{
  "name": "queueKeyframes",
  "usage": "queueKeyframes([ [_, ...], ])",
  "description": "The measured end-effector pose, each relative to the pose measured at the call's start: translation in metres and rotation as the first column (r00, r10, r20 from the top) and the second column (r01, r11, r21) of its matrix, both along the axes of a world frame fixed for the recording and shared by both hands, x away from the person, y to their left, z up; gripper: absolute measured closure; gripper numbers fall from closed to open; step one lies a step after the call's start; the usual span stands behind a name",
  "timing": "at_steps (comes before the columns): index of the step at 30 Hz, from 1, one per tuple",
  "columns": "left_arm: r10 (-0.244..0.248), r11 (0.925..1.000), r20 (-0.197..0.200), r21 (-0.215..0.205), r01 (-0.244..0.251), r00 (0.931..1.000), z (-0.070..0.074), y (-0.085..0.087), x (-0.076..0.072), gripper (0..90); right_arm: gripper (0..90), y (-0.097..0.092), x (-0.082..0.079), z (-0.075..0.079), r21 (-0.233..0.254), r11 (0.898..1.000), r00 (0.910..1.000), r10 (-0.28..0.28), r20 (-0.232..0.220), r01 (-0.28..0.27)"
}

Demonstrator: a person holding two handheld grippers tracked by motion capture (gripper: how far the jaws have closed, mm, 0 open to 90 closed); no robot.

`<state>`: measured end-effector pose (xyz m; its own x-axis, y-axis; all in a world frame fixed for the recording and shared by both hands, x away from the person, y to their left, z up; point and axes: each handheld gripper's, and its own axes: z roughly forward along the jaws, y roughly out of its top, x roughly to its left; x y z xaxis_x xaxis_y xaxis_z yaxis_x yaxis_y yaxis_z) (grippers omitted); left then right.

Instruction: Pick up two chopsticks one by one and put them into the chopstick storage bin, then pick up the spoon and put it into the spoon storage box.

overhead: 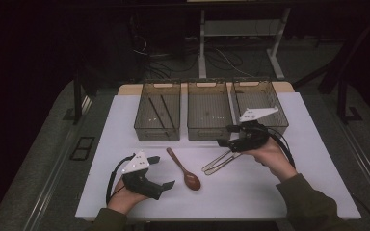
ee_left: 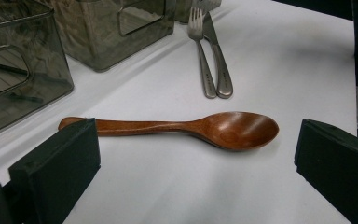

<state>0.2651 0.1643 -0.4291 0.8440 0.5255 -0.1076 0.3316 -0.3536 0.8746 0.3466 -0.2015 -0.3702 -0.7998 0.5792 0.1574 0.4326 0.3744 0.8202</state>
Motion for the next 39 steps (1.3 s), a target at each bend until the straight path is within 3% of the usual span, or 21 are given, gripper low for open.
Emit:
queueKeyframes([
  [5,0.001,1.0000,0.004,-0.002,-0.001,1.0000,0.001,0.000,-0.001,0.0,25.0,-0.023,-0.017,-0.015,-0.025,0.999,0.9997,-0.023,0.006,0.023],
  [9,0.005,1.0000,0.003,-0.007,-0.005,1.0000,0.001,0.001,-0.001,0.0,21.7,-0.039,-0.028,-0.021,0.009,0.999,0.9988,-0.048,-0.011,0.048],
  [18,0.006,1.0000,0.003,-0.005,-0.006,1.0000,0.001,0.002,-0.002,0.0,18.1,-0.067,-0.055,-0.035,0.019,0.991,0.9907,-0.130,0.039,0.129],
  [21,0.009,0.9999,0.007,-0.006,-0.009,0.9999,0.002,0.002,-0.003,0.0,17.4,-0.072,-0.064,-0.041,-0.022,0.989,0.9875,-0.148,0.056,0.149],
  [28,0.011,0.9999,0.005,-0.006,-0.011,0.9999,0.002,0.001,-0.003,0.0,17.3,-0.087,-0.080,-0.056,-0.042,0.978,0.9776,-0.201,0.063,0.204],
  [35,0.014,0.9998,-0.006,0.011,-0.014,0.9999,0.001,-0.001,-0.002,0.1,17.3,-0.094,-0.090,-0.068,0.015,0.975,0.9739,-0.223,0.041,0.223],
  [39,0.036,0.9992,-0.012,0.014,-0.036,0.9993,0.003,0.000,-0.001,7.1,17.3,-0.092,-0.089,-0.069,0.023,0.976,0.9751,-0.218,0.038,0.218],
])
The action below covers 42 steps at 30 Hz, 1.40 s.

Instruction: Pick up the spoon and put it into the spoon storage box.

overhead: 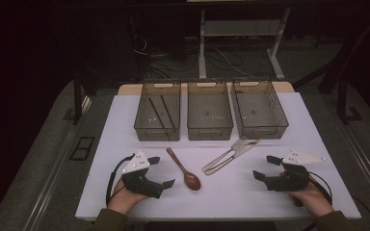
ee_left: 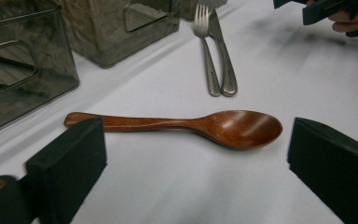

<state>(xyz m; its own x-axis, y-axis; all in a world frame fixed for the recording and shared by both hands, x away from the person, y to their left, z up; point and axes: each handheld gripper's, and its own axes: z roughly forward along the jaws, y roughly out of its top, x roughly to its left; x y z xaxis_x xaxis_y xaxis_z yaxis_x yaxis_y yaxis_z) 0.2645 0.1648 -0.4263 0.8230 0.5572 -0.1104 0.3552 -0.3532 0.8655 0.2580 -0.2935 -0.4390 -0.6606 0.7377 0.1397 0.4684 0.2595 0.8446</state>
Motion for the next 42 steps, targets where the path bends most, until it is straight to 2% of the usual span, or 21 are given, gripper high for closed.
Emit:
queueKeyframes([
  [5,-0.008,1.0000,-0.006,0.005,0.008,0.9999,0.001,0.000,0.004,24.6,17.3,0.000,0.000,0.000,-0.006,1.000,1.0000,0.005,-0.005,-0.005],
  [9,-0.034,0.9994,-0.032,0.007,0.034,0.9989,0.002,-0.006,0.008,44.7,17.3,0.001,0.000,-0.001,-0.014,1.000,1.0000,-0.001,-0.009,0.001],
  [11,-0.052,0.9986,-0.042,0.009,0.053,0.9977,0.003,-0.010,0.011,59.6,17.3,0.001,0.000,-0.001,-0.027,1.000,1.0000,-0.002,-0.008,0.002],
  [16,-0.068,0.9977,-0.081,-0.009,0.067,0.9944,0.005,-0.018,0.024,83.6,17.3,0.002,0.000,-0.001,-0.033,0.999,0.9999,0.004,-0.013,-0.005],
  [17,-0.074,0.9972,-0.082,-0.001,0.074,0.9938,0.005,-0.020,0.026,87.0,17.3,0.001,0.000,-0.001,-0.034,0.999,0.9999,0.005,-0.013,-0.006],
  [21,-0.080,0.9956,-0.076,0.043,0.083,0.9939,0.003,-0.031,0.034,88.7,17.3,0.001,0.000,-0.001,-0.032,0.999,0.9999,0.000,-0.010,0.000],
  [25,-0.083,0.9943,-0.069,0.061,0.087,0.9942,0.002,-0.039,0.045,88.7,17.3,0.001,0.000,-0.001,-0.035,0.999,1.0000,0.003,-0.009,-0.003],
  [30,-0.076,0.9914,-0.077,0.101,0.084,0.9942,-0.004,-0.047,0.061,88.7,17.3,0.001,0.000,-0.001,-0.037,0.999,0.9999,0.004,-0.010,-0.004],
  [33,-0.076,0.9891,-0.094,0.119,0.087,0.9927,-0.010,-0.052,0.069,88.7,17.3,0.000,0.001,-0.002,-0.042,0.999,0.9999,0.000,-0.012,-0.001],
  [36,-0.065,0.9840,-0.108,0.158,0.082,0.9920,-0.016,-0.054,0.072,88.7,17.3,0.000,0.001,-0.002,-0.037,0.999,0.9999,0.001,-0.013,-0.001],
  [38,-0.063,0.9818,-0.122,0.170,0.083,0.9906,-0.018,-0.055,0.072,88.7,17.3,0.001,0.001,-0.002,-0.039,0.999,0.9999,0.003,-0.014,-0.003],
  [42,-0.057,0.9777,-0.122,0.194,0.080,0.9910,-0.019,-0.056,0.071,88.7,17.3,0.000,0.002,-0.003,-0.039,0.999,0.9999,0.002,-0.013,-0.003],
])
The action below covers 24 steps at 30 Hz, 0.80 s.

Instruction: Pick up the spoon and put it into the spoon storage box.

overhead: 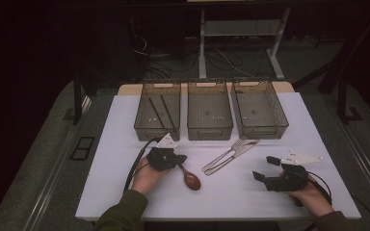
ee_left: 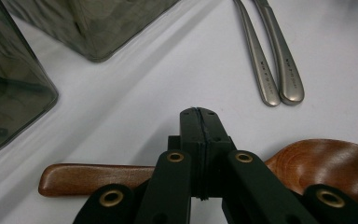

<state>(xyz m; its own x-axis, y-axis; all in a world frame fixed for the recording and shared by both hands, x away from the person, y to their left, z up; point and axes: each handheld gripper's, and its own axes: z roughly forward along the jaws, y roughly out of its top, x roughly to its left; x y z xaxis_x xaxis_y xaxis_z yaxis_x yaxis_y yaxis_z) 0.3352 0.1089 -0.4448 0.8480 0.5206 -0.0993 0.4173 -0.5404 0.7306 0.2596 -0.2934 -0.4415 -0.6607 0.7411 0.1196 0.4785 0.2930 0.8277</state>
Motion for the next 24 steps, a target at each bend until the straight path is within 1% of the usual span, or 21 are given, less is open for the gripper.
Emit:
queueKeyframes([
  [3,-0.008,0.9996,0.005,0.028,0.007,1.0000,-0.001,0.000,0.000,88.7,17.3,0.000,0.000,0.000,0.001,1.000,1.0000,0.001,0.003,-0.001],
  [5,-0.007,0.9995,0.001,0.030,0.007,1.0000,-0.002,0.001,0.000,88.7,17.3,0.000,0.000,0.000,0.001,1.000,1.0000,-0.002,0.001,0.002],
  [8,-0.017,0.9986,0.003,0.051,0.017,0.9999,0.000,0.002,-0.001,88.7,17.3,0.000,0.000,0.000,-0.001,1.000,1.0000,-0.002,-0.002,0.002],
  [9,-0.013,0.9987,-0.002,0.049,0.013,0.9999,0.000,0.003,-0.001,88.7,17.3,0.000,0.000,0.000,-0.002,1.000,1.0000,-0.002,-0.002,0.002],
  [11,-0.016,0.9976,-0.001,0.067,0.016,0.9999,0.001,0.005,-0.002,88.7,17.3,0.000,0.000,0.000,-0.003,1.000,1.0000,-0.002,-0.001,0.002],
  [14,-0.006,0.9968,-0.007,0.080,0.007,1.0000,0.002,0.009,-0.004,88.7,17.3,-0.001,0.000,0.000,-0.003,1.000,1.0000,-0.004,-0.002,0.004],
  [15,0.001,0.9972,-0.014,0.074,0.000,0.9999,0.002,0.011,-0.005,88.7,17.3,-0.001,0.000,0.000,-0.002,1.000,1.0000,-0.004,-0.001,0.004],
  [18,0.002,0.9971,-0.019,0.076,0.000,0.9998,0.003,0.016,-0.010,88.7,17.3,-0.001,0.000,0.000,-0.003,1.000,1.0000,-0.003,0.002,0.003],
  [20,-0.006,0.9961,-0.023,0.088,0.008,0.9997,0.003,0.021,-0.012,88.7,17.3,-0.001,0.000,0.000,-0.004,1.000,1.0000,-0.004,0.000,0.004],
  [24,-0.006,0.9957,-0.040,0.092,0.010,0.9992,0.003,0.025,-0.020,88.7,17.3,-0.001,0.000,0.000,-0.005,1.000,1.0000,-0.006,-0.004,0.006],
])
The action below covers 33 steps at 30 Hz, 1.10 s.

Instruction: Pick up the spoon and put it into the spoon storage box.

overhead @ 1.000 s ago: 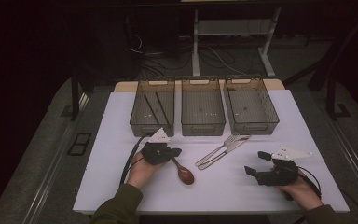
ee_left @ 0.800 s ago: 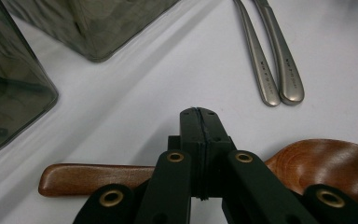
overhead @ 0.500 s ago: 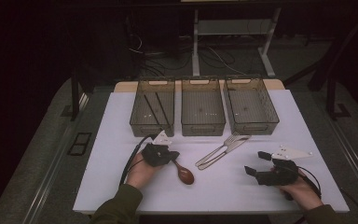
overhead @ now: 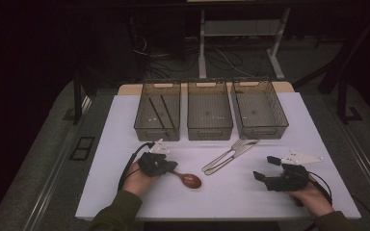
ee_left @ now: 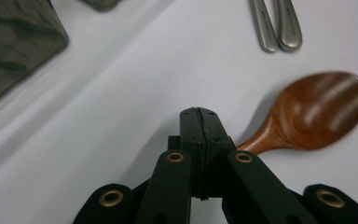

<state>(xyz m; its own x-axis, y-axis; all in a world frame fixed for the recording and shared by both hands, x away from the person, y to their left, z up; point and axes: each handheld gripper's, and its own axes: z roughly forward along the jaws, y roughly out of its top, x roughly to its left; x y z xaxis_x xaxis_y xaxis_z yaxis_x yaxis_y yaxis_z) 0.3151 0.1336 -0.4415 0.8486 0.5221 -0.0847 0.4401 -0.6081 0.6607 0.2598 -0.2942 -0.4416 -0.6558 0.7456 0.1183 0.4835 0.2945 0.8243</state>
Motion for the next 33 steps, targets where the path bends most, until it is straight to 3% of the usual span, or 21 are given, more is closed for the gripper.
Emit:
queueKeyframes([
  [4,-0.018,0.9997,-0.006,0.016,0.018,0.9998,0.000,0.005,-0.008,88.7,17.3,0.000,0.000,0.000,-0.003,1.000,1.0000,0.000,0.001,0.000],
  [11,0.001,1.0000,-0.026,0.001,0.000,0.9997,0.001,0.020,-0.021,88.7,17.3,-0.001,0.000,0.000,-0.004,1.000,1.0000,0.002,0.003,-0.002],
  [13,0.016,0.9996,-0.034,-0.021,-0.017,0.9993,0.001,0.023,-0.026,88.7,17.3,-0.001,0.000,-0.001,-0.006,1.000,1.0000,0.001,0.003,-0.001],
  [16,0.009,0.9997,-0.026,-0.021,-0.010,0.9996,0.003,0.026,-0.027,88.7,17.3,0.000,0.000,-0.001,-0.007,1.000,1.0000,0.001,0.002,-0.001],
  [21,0.024,0.9977,-0.002,-0.063,-0.024,0.9997,0.008,0.028,-0.026,88.2,17.4,0.001,0.000,-0.001,-0.011,1.000,1.0000,0.001,0.001,-0.001],
  [27,0.038,0.9912,0.035,-0.128,-0.033,0.9987,0.017,0.027,-0.027,70.6,17.3,0.000,0.000,-0.001,-0.011,1.000,1.0000,0.002,0.001,-0.002],
  [33,0.021,0.9827,0.042,-0.185,-0.013,0.9989,0.022,0.014,-0.028,50.6,17.3,0.000,0.000,-0.001,-0.012,1.000,1.0000,0.002,0.001,-0.002],
])
